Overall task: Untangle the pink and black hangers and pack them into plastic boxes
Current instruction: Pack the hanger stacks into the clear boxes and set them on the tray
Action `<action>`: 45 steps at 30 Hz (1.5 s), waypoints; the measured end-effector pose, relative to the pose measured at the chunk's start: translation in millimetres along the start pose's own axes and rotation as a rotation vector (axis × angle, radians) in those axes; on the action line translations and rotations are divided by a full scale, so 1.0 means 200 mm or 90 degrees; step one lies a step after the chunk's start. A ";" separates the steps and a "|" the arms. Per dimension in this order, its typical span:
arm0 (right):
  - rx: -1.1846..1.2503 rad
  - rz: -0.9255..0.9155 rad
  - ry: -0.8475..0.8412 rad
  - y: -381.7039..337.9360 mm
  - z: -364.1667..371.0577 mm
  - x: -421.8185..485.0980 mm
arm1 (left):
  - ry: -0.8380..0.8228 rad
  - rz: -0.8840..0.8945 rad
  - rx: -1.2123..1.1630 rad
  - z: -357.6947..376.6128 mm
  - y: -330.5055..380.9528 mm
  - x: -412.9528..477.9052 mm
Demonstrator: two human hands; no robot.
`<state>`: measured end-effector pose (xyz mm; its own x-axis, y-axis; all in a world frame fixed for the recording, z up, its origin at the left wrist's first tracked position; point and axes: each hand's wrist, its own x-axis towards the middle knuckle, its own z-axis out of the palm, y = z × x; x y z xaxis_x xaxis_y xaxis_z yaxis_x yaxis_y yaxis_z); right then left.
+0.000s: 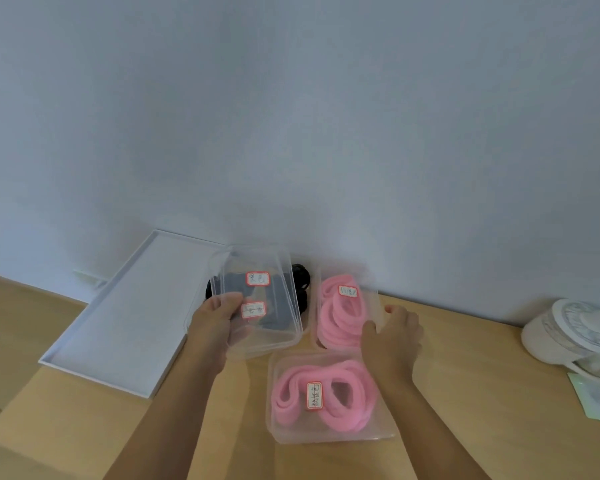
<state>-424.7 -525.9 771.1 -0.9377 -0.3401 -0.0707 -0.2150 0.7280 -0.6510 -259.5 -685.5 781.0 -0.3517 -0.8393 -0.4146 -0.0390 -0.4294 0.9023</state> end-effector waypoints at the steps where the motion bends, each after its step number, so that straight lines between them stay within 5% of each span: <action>1: 0.037 -0.063 -0.017 -0.03 0.00 -0.03 | 0.010 -0.006 -0.003 0.00 -0.01 0.01; 5: 0.190 -0.109 -0.259 -0.23 0.04 -0.16 | 0.021 -0.038 -0.015 -0.01 -0.01 0.02; 8: 0.134 -0.106 -0.313 -0.33 0.12 -0.19 | 0.012 -0.051 -0.015 -0.03 0.01 0.03; 15: 0.100 -0.076 -0.247 -0.41 0.23 -0.13 | 0.127 0.037 0.178 -0.18 0.10 0.14; 19: -0.060 -0.117 -0.241 -0.42 0.26 -0.08 | 0.166 0.164 0.456 -0.29 0.08 0.27; 27: -0.356 -0.200 -0.224 -0.44 0.30 -0.04 | 0.176 0.156 0.613 -0.35 0.00 0.44; 34: -0.266 -0.216 -0.180 -0.44 0.24 -0.08 | 0.155 0.163 0.746 -0.29 0.01 0.44; 37: -0.195 -0.215 -0.100 -0.34 0.13 -0.13 | 0.162 0.270 0.846 -0.26 0.01 0.38; 40: -0.176 -0.200 -0.047 -0.16 0.02 -0.18 | 0.113 0.502 0.817 -0.17 -0.05 0.23; 42: -0.179 -0.180 -0.049 -0.03 -0.01 -0.22 | 0.014 0.637 0.737 -0.09 -0.13 0.10; 45: -0.189 -0.193 -0.045 0.08 -0.01 -0.27 | -0.165 0.693 0.655 0.01 -0.27 -0.12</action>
<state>-377.6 -494.2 765.3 -0.8013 -0.5973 0.0328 -0.5569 0.7249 -0.4054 -251.4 -641.9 742.5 -0.7839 -0.4572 0.4202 -0.2368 0.8456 0.4784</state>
